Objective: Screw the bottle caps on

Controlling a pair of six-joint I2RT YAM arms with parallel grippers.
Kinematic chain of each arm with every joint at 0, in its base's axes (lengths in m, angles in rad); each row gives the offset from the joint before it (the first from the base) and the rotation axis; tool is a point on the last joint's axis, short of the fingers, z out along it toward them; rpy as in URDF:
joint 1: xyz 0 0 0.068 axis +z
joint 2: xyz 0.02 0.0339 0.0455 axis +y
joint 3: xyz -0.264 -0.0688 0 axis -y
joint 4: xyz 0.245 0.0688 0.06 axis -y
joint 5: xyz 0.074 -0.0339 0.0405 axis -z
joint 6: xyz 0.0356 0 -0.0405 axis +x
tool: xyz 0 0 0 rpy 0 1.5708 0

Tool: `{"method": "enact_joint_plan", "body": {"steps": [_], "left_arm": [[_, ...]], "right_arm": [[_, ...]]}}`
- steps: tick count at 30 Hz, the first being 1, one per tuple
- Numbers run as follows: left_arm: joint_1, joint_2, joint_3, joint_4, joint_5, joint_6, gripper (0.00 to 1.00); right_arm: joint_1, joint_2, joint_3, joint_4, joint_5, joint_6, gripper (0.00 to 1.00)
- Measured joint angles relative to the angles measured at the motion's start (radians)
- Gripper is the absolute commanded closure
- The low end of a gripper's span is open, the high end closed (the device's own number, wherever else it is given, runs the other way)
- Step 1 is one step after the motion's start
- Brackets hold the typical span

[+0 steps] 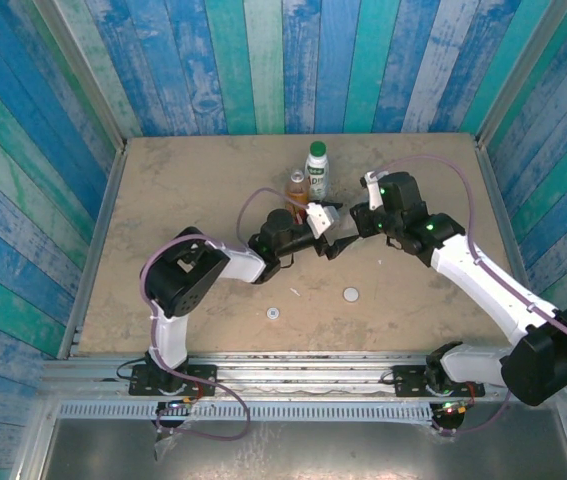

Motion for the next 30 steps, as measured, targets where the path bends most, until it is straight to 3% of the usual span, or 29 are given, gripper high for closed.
{"method": "enact_joint_plan", "body": {"steps": [14, 19, 25, 30], "left_arm": [[-0.018, 0.016, 0.060, -0.094, 0.027, 0.023, 0.34], [-0.018, 0.016, 0.060, -0.098, 0.039, 0.014, 0.46], [-0.019, 0.016, 0.006, -0.032, 0.041, -0.016, 0.48], [-0.019, 0.014, -0.100, 0.032, 0.040, -0.046, 0.48]], "right_arm": [[0.003, -0.016, 0.000, -0.015, -0.008, -0.003, 0.66], [0.004, -0.019, 0.000, -0.019, -0.014, -0.006, 0.54], [0.008, -0.063, 0.000, -0.023, -0.060, -0.014, 0.32], [0.009, -0.142, -0.026, 0.015, -0.115, -0.048, 0.26]]}}
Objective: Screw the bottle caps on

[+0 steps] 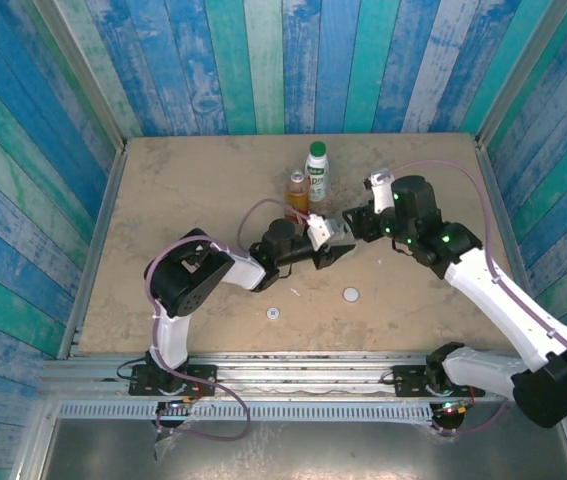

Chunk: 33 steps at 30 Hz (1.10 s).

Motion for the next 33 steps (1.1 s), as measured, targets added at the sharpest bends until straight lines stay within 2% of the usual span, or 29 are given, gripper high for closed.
{"method": "enact_joint_plan", "body": {"steps": [9, 16, 21, 29, 33], "left_arm": [[0.000, -0.021, -0.265, 0.195, -0.019, -0.050, 0.46], [0.000, -0.035, -0.398, 0.357, -0.060, -0.088, 0.47], [0.000, -0.035, -0.432, 0.483, -0.067, -0.103, 0.47], [0.004, -0.043, -0.509, 0.484, -0.087, -0.071, 0.45], [0.018, -0.044, -0.537, 0.502, -0.085, -0.069, 0.45]], "right_arm": [[0.000, -0.119, -0.125, 0.076, -0.013, -0.071, 0.18], [0.001, -0.099, -0.233, 0.064, -0.009, -0.103, 0.17], [0.014, -0.078, -0.323, 0.056, -0.001, -0.072, 0.15], [0.033, -0.016, -0.334, -0.011, 0.029, 0.007, 0.16], [0.073, 0.011, -0.344, -0.010, 0.047, 0.069, 0.13]]}}
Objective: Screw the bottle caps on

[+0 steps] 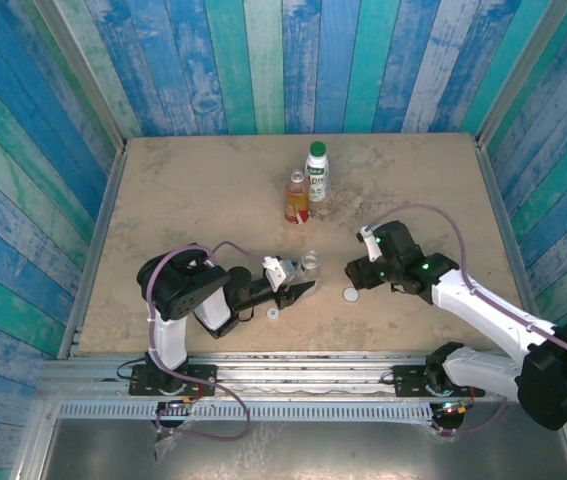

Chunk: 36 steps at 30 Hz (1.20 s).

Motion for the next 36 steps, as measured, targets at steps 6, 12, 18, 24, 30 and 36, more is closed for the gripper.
{"method": "enact_joint_plan", "body": {"steps": [6, 12, 18, 24, 30, 36], "left_arm": [[0.051, 0.003, -0.015, 0.016, 0.055, -0.002, 0.45], [0.071, 0.011, -0.013, 0.018, 0.109, 0.010, 0.45], [0.076, 0.014, -0.013, 0.019, 0.120, 0.019, 0.45], [0.078, 0.014, -0.008, 0.018, 0.130, 0.018, 0.45], [0.078, 0.014, -0.012, 0.018, 0.131, 0.018, 0.43], [0.079, 0.014, -0.013, 0.018, 0.135, 0.018, 0.42]], "right_arm": [[0.147, 0.037, -0.055, 0.028, 0.052, 0.067, 0.24], [0.188, 0.109, -0.086, 0.063, 0.094, 0.132, 0.35], [0.188, 0.195, -0.086, 0.088, 0.109, 0.170, 0.43], [0.188, 0.241, -0.086, 0.107, 0.110, 0.182, 0.52], [0.188, 0.255, -0.075, 0.115, 0.113, 0.175, 0.60], [0.188, 0.262, -0.050, 0.102, 0.111, 0.160, 0.55]]}}
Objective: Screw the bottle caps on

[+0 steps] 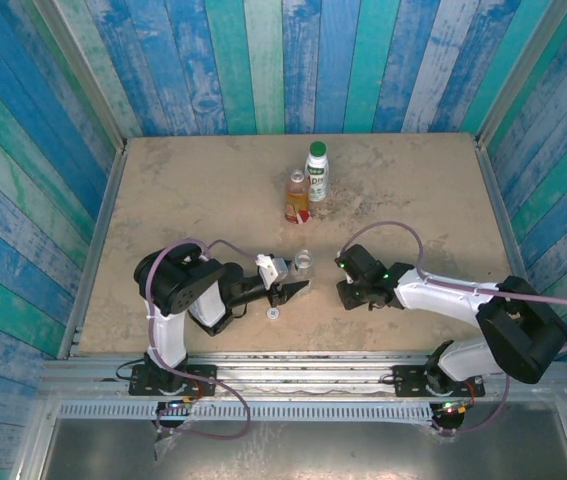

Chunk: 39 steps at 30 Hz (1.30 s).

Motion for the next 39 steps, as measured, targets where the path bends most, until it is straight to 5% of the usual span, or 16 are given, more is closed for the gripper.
{"method": "enact_joint_plan", "body": {"steps": [39], "left_arm": [[0.000, 0.000, 0.014, -0.013, 0.075, 0.015, 0.42]], "right_arm": [[0.001, 0.023, 0.008, -0.011, -0.013, -0.006, 0.57]]}}
